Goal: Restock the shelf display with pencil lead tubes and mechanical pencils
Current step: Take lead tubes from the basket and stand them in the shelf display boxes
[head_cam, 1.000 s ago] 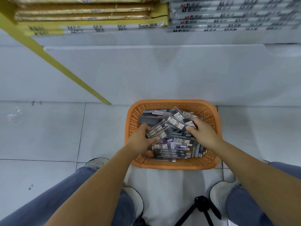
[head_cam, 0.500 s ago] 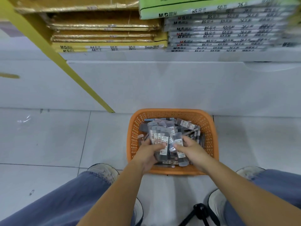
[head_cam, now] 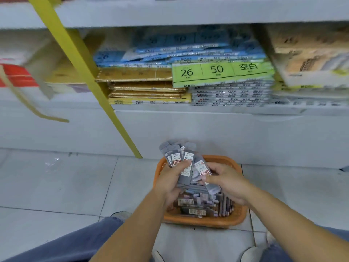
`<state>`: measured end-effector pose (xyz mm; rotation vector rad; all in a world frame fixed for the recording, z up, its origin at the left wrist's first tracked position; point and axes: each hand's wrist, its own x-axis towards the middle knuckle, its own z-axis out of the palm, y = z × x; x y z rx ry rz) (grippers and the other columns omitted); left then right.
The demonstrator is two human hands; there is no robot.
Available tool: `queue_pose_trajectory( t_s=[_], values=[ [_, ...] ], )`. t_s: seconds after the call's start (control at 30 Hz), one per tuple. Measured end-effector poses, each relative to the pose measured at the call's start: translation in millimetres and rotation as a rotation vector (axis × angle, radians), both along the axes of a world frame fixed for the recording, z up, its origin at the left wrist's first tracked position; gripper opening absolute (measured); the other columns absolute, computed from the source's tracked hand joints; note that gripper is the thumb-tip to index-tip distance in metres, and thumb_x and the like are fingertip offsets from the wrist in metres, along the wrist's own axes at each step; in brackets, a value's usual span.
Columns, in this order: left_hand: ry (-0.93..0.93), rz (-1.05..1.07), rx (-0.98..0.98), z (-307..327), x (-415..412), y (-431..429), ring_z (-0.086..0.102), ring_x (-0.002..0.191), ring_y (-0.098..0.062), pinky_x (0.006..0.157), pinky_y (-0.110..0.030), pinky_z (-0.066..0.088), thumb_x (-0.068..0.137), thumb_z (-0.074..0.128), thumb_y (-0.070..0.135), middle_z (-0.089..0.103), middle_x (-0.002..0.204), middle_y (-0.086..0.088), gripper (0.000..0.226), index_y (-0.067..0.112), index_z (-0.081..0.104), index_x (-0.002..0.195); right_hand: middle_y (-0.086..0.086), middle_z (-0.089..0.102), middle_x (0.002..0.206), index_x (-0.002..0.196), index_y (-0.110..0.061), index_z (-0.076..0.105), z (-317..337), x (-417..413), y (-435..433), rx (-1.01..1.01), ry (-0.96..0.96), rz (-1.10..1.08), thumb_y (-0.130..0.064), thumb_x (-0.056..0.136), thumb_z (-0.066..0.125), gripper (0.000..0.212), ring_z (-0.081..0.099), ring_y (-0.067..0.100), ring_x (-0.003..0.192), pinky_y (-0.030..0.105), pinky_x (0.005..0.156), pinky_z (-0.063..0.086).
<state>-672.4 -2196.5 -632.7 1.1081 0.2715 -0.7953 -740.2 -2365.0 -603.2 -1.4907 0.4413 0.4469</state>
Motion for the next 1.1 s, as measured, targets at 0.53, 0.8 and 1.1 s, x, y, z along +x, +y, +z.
queue_pose_trajectory(
  t_s=[0.53, 0.8, 1.1],
  values=[
    [-0.573, -0.029, 0.045, 234.0, 25.2, 9.9, 0.075, 0.095, -0.022, 0.070, -0.036, 0.058, 0.089, 0.073, 0.016, 0.078, 0.108, -0.001, 0.037, 0.030, 0.064, 0.121, 0.008, 0.072, 0.074, 0.109, -0.006, 0.060, 247.1, 27.7, -41.0, -0.102, -0.688, -0.304, -0.003, 0.086, 0.068, 0.024, 0.064, 0.019, 0.060, 0.023, 0.050, 0.050],
    [-0.592, 0.074, -0.043, 264.5, 41.7, 1.4, 0.076, 0.091, -0.023, 0.065, -0.031, 0.058, 0.090, 0.072, 0.014, 0.078, 0.107, -0.006, 0.031, 0.021, 0.066, 0.120, 0.006, 0.074, 0.078, 0.110, -0.029, 0.067, 290.8, 50.3, -35.2, -0.278, -0.910, -0.441, -0.017, 0.095, 0.060, 0.020, 0.063, 0.012, 0.057, 0.020, 0.046, 0.049],
    [-0.565, 0.166, -0.106, 268.5, 51.7, 2.3, 0.077, 0.086, -0.021, 0.058, -0.028, 0.056, 0.087, 0.074, 0.016, 0.078, 0.106, -0.004, 0.037, 0.023, 0.065, 0.122, 0.004, 0.074, 0.081, 0.121, -0.035, 0.061, 298.0, 60.4, -20.4, -0.261, -0.941, -0.323, -0.015, 0.096, 0.057, 0.032, 0.065, 0.013, 0.062, 0.020, 0.057, 0.054]
  ],
)
